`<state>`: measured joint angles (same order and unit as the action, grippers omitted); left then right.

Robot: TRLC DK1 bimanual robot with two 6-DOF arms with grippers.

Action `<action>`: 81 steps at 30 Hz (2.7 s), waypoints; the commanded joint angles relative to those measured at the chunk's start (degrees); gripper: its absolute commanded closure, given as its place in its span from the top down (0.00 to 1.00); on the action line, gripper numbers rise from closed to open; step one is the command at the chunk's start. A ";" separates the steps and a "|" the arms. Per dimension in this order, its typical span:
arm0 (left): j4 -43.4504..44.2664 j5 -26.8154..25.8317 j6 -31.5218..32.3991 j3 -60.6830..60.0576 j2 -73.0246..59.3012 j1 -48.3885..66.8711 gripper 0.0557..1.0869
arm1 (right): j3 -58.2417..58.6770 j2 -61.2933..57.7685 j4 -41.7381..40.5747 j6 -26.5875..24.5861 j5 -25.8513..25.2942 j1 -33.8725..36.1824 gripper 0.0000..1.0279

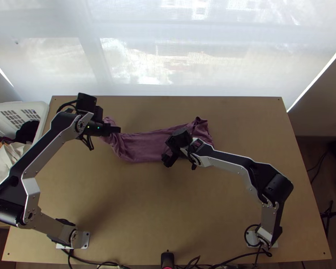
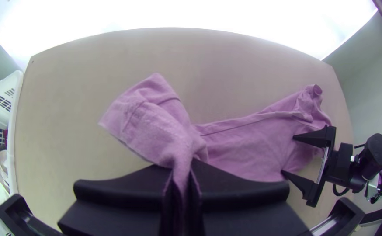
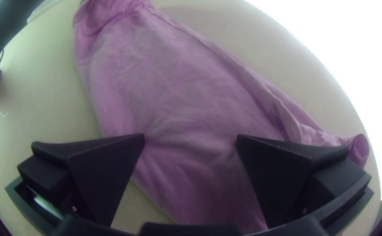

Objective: Fold the t-shirt

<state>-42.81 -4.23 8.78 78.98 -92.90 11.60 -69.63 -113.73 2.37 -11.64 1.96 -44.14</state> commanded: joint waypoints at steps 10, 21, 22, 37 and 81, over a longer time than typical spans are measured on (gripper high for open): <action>-1.75 0.71 -0.78 13.66 -7.82 7.21 0.04 | -0.07 3.52 1.14 -0.40 0.07 1.25 0.95; -1.49 0.54 -0.87 14.80 -8.61 10.55 0.04 | -4.11 17.32 13.89 -0.31 0.68 9.51 0.96; -1.58 0.54 -0.78 15.06 -8.70 10.99 0.04 | -3.94 18.37 14.42 -0.14 0.68 9.95 0.96; 1.76 -1.22 -1.04 22.01 -11.34 20.13 0.04 | 4.59 32.35 19.60 -1.37 0.50 21.20 0.96; 3.96 -2.36 0.80 48.99 -40.87 32.17 0.04 | 9.24 37.44 22.41 -0.23 0.42 23.22 0.96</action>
<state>-38.87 -6.61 9.45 125.23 -129.54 42.72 -60.75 -77.08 24.36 -12.45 2.42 -20.84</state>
